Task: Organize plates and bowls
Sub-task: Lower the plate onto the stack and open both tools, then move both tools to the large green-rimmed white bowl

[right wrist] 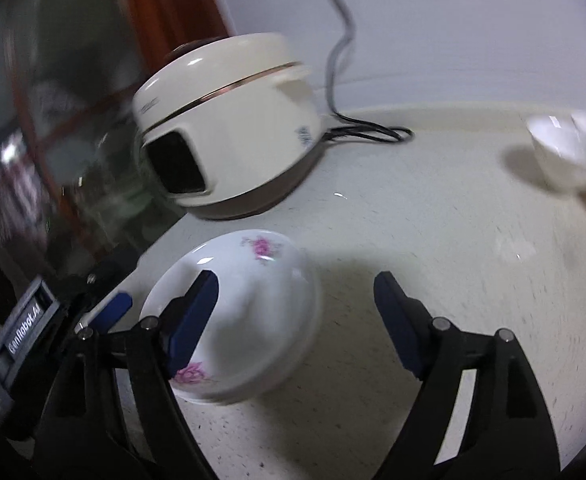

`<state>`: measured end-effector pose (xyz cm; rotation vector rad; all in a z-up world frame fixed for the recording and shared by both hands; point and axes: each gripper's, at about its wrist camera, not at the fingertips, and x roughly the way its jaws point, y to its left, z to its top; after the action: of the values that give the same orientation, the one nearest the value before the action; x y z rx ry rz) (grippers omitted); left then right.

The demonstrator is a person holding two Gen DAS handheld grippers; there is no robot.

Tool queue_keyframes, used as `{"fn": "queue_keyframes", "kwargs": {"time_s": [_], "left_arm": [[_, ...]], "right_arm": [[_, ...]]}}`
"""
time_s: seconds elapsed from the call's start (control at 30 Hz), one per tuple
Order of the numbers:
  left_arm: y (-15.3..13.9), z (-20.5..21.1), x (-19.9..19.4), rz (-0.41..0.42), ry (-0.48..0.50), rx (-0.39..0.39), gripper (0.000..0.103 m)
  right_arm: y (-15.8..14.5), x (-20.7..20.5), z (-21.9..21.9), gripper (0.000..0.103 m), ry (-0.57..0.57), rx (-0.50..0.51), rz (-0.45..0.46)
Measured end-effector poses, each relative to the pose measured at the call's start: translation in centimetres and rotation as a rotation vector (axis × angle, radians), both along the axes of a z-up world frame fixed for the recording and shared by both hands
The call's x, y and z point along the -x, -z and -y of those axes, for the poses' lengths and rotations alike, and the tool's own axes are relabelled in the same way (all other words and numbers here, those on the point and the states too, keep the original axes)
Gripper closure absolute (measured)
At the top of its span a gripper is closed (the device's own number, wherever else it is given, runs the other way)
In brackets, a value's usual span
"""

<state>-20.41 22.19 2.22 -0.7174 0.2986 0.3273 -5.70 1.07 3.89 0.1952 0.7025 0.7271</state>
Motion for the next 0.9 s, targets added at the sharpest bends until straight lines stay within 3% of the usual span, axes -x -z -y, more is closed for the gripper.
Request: {"fn": "queue_keyframes", "kwargs": {"time_s": [0.17,0.33,0.53,0.7,0.8,0.9], "left_arm": [[-0.3,0.1,0.1,0.017,0.005,-0.014,0.017],[-1.7,2.2,0.4,0.015,0.013,-0.113,0.017],[-5.0,8.3,-3.1,-0.02,0.249,-0.177,0.01],[-5.6,14.2,-9.2,-0.157,0.471,-0.188,0.01],[-5.5,18.5,-12.6,-0.193,0.547,-0.226,0.01],[-5.3,21.6,-15.4,-0.215,0.606,-0.198,0.01]], "right_arm": [[0.1,-0.4,2.6,0.02,0.055,-0.056,-0.049],[0.1,-0.1,5.9,0.02,0.097,-0.063,-0.068],[0.1,-0.2,12.8,0.015,0.232,-0.037,-0.051],[-1.0,-1.4,20.0,0.012,0.372,0.061,-0.026],[-1.5,-3.1,24.1,0.012,0.441,0.083,-0.068],[-2.1,-5.5,27.4,0.012,0.478,0.092,-0.116]]}}
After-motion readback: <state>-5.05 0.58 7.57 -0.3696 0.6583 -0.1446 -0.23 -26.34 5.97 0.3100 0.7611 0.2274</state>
